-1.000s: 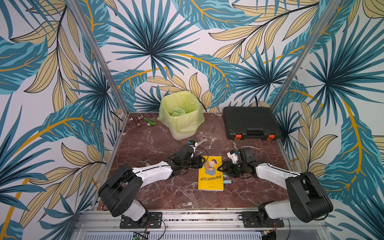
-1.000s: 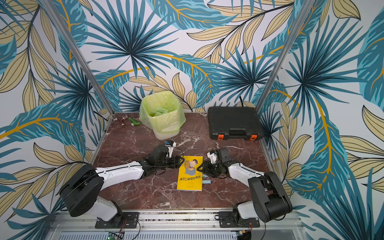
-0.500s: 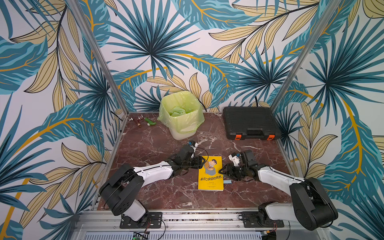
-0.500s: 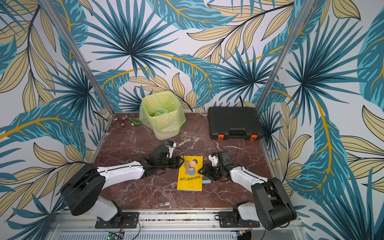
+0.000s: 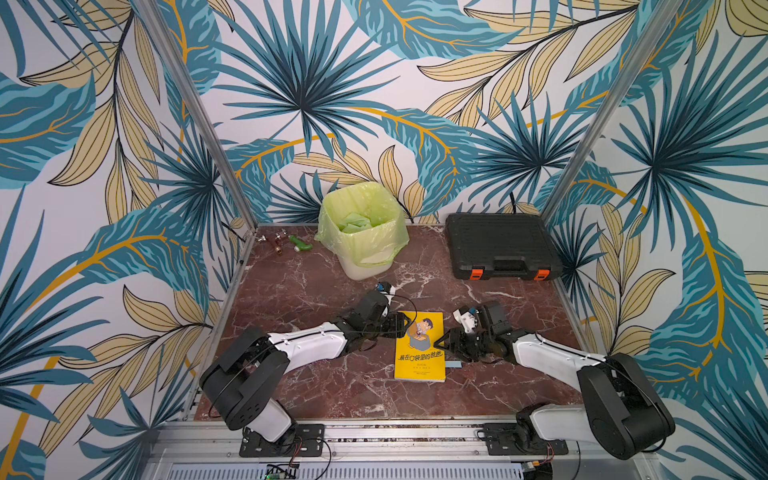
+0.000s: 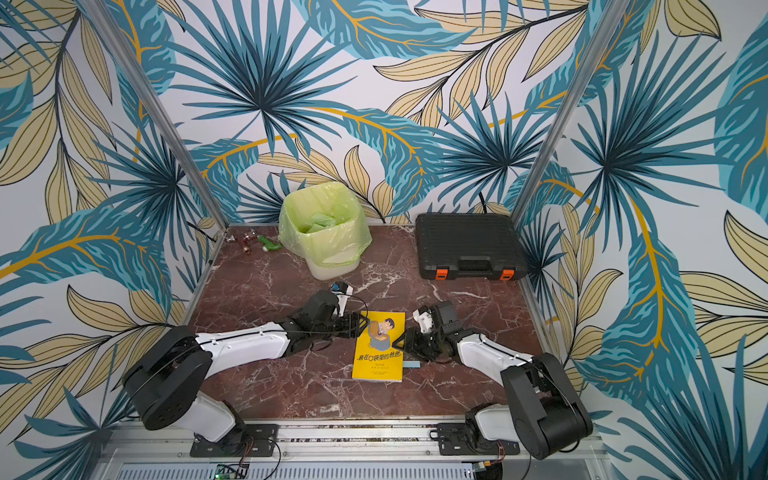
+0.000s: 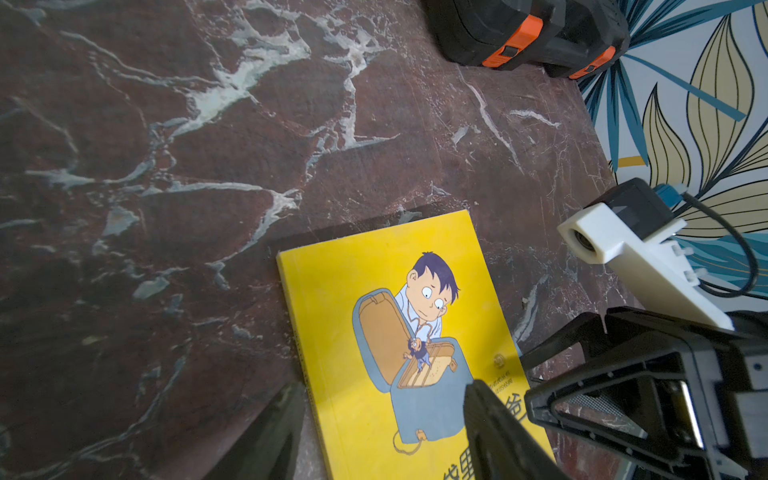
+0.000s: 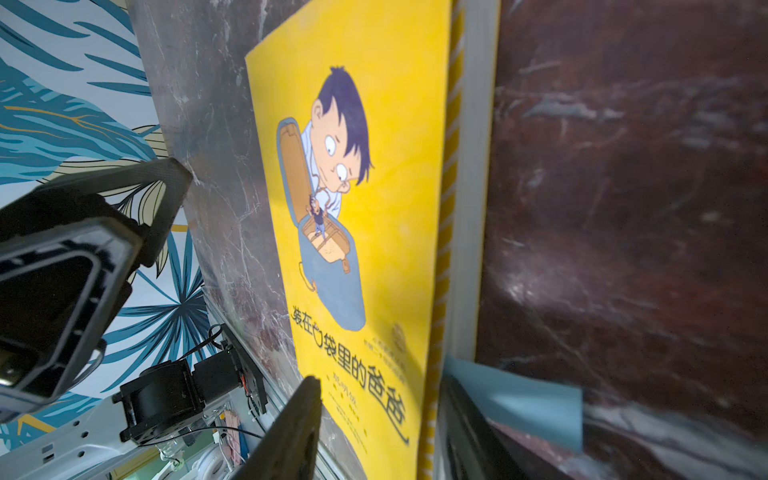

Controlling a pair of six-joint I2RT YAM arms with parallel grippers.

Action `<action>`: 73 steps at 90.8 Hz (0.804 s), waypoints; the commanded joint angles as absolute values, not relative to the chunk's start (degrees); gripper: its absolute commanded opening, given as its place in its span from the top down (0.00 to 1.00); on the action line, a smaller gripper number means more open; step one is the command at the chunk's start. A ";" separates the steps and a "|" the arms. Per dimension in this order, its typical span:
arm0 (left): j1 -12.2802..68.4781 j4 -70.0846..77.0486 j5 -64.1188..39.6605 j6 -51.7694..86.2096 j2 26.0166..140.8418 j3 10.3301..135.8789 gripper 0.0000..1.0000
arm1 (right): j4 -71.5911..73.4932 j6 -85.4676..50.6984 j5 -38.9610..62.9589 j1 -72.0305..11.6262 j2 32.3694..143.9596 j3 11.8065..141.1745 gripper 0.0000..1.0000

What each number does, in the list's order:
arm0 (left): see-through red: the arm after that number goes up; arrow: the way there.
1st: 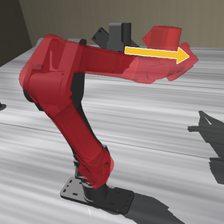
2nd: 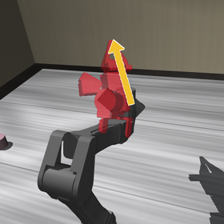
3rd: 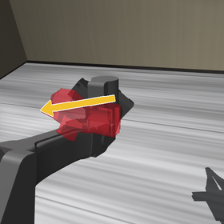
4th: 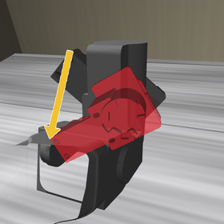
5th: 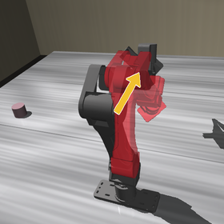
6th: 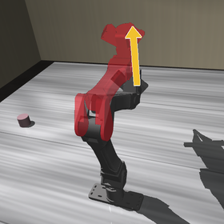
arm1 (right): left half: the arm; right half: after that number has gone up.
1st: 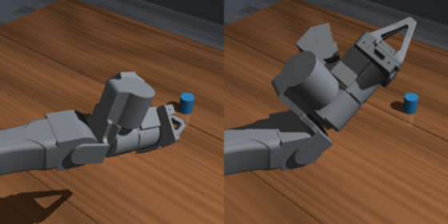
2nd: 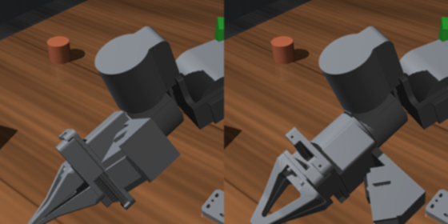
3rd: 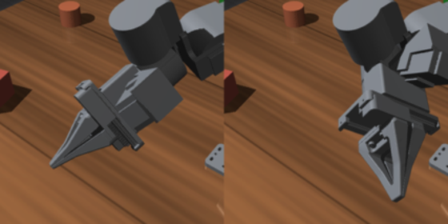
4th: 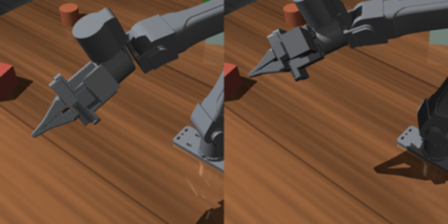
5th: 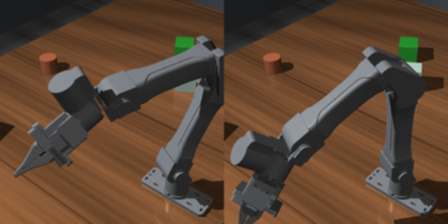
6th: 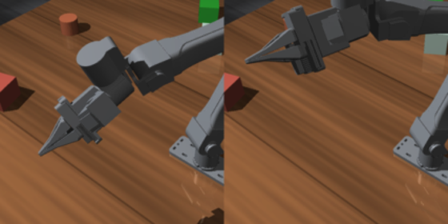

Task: Peel off the used sticky note
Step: Open the book at the center of the board.

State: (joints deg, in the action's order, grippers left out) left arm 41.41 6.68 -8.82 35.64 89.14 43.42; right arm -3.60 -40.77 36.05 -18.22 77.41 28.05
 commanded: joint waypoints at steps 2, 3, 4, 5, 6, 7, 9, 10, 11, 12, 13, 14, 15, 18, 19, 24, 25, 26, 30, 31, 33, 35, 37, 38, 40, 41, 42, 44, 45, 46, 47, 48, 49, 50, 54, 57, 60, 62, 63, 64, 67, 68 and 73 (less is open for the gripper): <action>41.15 8.26 -8.88 36.03 88.78 43.07 0.35 | -0.33 -42.42 36.58 -19.07 77.57 27.16 0.52; 41.18 8.26 -8.83 35.99 88.73 43.03 0.35 | -0.16 -42.57 36.62 -19.07 77.46 27.16 0.53; 41.16 8.26 -8.85 35.97 88.71 43.05 0.35 | 0.05 -42.69 36.68 -19.16 77.36 27.16 0.53; 41.15 8.26 -8.82 36.00 88.69 43.06 0.35 | 0.24 -42.74 36.80 -19.20 77.22 27.16 0.53; 41.18 8.26 -8.81 35.97 88.69 43.06 0.35 | 0.56 -42.95 36.90 -19.18 77.11 27.11 0.53; 41.20 8.31 -8.84 35.96 88.64 43.02 0.35 | 0.76 -43.10 36.99 -19.21 76.92 27.14 0.53; 41.15 8.34 -8.85 35.97 88.63 42.92 0.35 | 1.40 -43.34 37.13 -19.26 76.73 27.15 0.53; 41.14 8.39 -8.91 35.96 88.61 42.95 0.35 | 1.71 -43.51 37.29 -19.30 76.69 27.16 0.53; 41.18 8.37 -8.85 36.00 88.60 42.92 0.35 | 2.04 -43.60 37.45 -19.27 76.62 27.16 0.54; 41.16 8.40 -8.86 36.02 88.60 42.91 0.35 | 2.38 -43.81 37.58 -19.30 76.54 27.16 0.54; 41.19 8.42 -8.91 36.03 88.64 42.90 0.35 | 2.64 -44.06 37.64 -19.28 76.55 27.16 0.54; 41.16 8.43 -8.94 36.03 88.62 42.89 0.35 | 2.90 -44.18 37.76 -19.31 76.55 27.16 0.54; 41.15 8.43 -8.95 36.08 88.61 42.89 0.35 | 3.17 -44.28 37.87 -19.32 76.60 27.16 0.54; 41.17 8.44 -8.99 36.04 88.62 42.81 0.35 | 4.43 -44.90 38.20 -19.33 76.65 27.16 0.54; 41.19 8.44 -8.89 36.04 88.65 42.81 0.35 | 4.72 -45.13 38.26 -19.38 76.73 27.16 0.54; 41.14 8.52 -9.06 36.06 88.46 42.72 0.35 | 6.40 -45.89 38.69 -19.47 77.30 27.20 0.54; 41.14 8.52 -9.10 36.05 88.44 42.71 0.35 | 6.76 -46.06 38.82 -19.45 77.37 27.22 0.54; 41.18 8.57 -9.12 36.04 88.43 42.71 0.35 | 7.07 -46.32 38.92 -19.52 77.53 27.24 0.54; 41.22 8.61 -9.23 36.02 88.28 42.57 0.35 | 7.97 -46.80 39.31 -19.69 77.90 27.45 0.54; 41.22 8.70 -9.27 36.03 88.26 42.55 0.35 | 8.16 -46.86 39.34 -19.78 77.98 27.52 0.54; 41.22 8.70 -9.37 35.95 88.14 42.48 0.34 | 8.41 -46.98 39.37 -19.89 78.14 27.69 0.54; 41.22 8.75 -9.46 35.84 88.06 42.41 0.34 | 8.61 -47.06 39.48 -20.02 78.36 27.86 0.54; 41.22 8.78 -9.51 35.74 87.98 42.38 0.33 | 8.74 -47.14 39.51 -20.28 78.41 28.10 0.54; 41.26 8.78 -9.54 35.67 87.98 42.33 0.33 | 8.77 -47.12 39.49 -20.38 78.49 28.25 0.54; 41.30 8.79 -9.68 35.50 87.80 42.29 0.33 | 8.87 -47.11 39.53 -20.52 78.49 28.46 0.54; 41.30 8.79 -9.72 35.42 87.76 42.28 0.33 | 9.01 -47.16 39.50 -20.63 78.57 28.65 0.54; 41.35 8.79 -9.74 35.38 87.65 42.23 0.32 | 9.07 -47.18 39.48 -20.69 78.62 28.78 0.54; 41.38 8.79 -9.90 35.17 87.46 42.20 0.31 | 9.26 -47.19 39.47 -20.90 78.65 28.99 0.54; 41.43 8.75 -10.01 34.99 87.41 42.19 0.31 | 9.33 -47.24 39.51 -21.00 78.74 29.17 0.54; 41.50 8.72 -10.06 34.85 87.34 42.19 0.30 | 9.46 -47.26 39.49 -21.13 78.79 29.31 0.54; 41.58 8.62 -10.17 34.70 87.31 42.23 0.30 | 9.61 -47.32 39.52 -21.20 78.81 29.42 0.54; 41.66 8.57 -10.23 34.53 87.20 42.25 0.30 | 9.77 -47.35 39.58 -21.32 78.91 29.56 0.54; 41.71 8.51 -10.25 34.40 87.11 42.26 0.30 | 9.89 -47.36 39.56 -21.34 79.01 29.72 0.54; 41.82 8.38 -10.27 34.25 86.97 42.31 0.29 | 10.09 -47.50 39.60 -21.39 79.05 29.89 0.54; 42.23 8.01 -10.61 33.40 86.52 42.48 0.27 | 10.76 -47.73 39.70 -21.78 79.49 30.37 0.53; 42.58 7.48 -10.77 32.74 86.16 42.65 0.25 | 11.39 -48.01 39.89 -21.98 79.75 30.87 0.52; 43.01 6.88 -10.97 32.06 85.77 42.94 0.24 | 12.31 -48.43 40.09 -22.25 80.25 31.26 0.51; 43.34 6.55 -11.11 31.61 85.49 43.08 0.22 | 13.12 -48.82 40.37 -22.46 80.60 31.46 0.50; 43.51 6.44 -11.23 31.32 85.37 43.16 0.22 | 13.46 -49.11 40.53 -22.57 80.73 31.50 0.50; 43.64 6.30 -11.33 31.08 85.18 43.20 0.22 | 13.85 -49.25 40.66 -22.62 80.93 31.62 0.50; 44.19 5.67 -11.41 30.44 84.86 43.35 0.20 | 15.35 -50.10 41.04 -22.79 81.54 31.82 0.50; 44.29 5.51 -11.46 30.25 84.66 43.38 0.19 | 15.76 -50.41 41.17 -22.91 81.77 31.91 0.49; 44.96 4.93 -11.50 29.63 83.91 43.50 0.17 | 18.33 -51.63 41.59 -23.19 82.74 32.27 0.49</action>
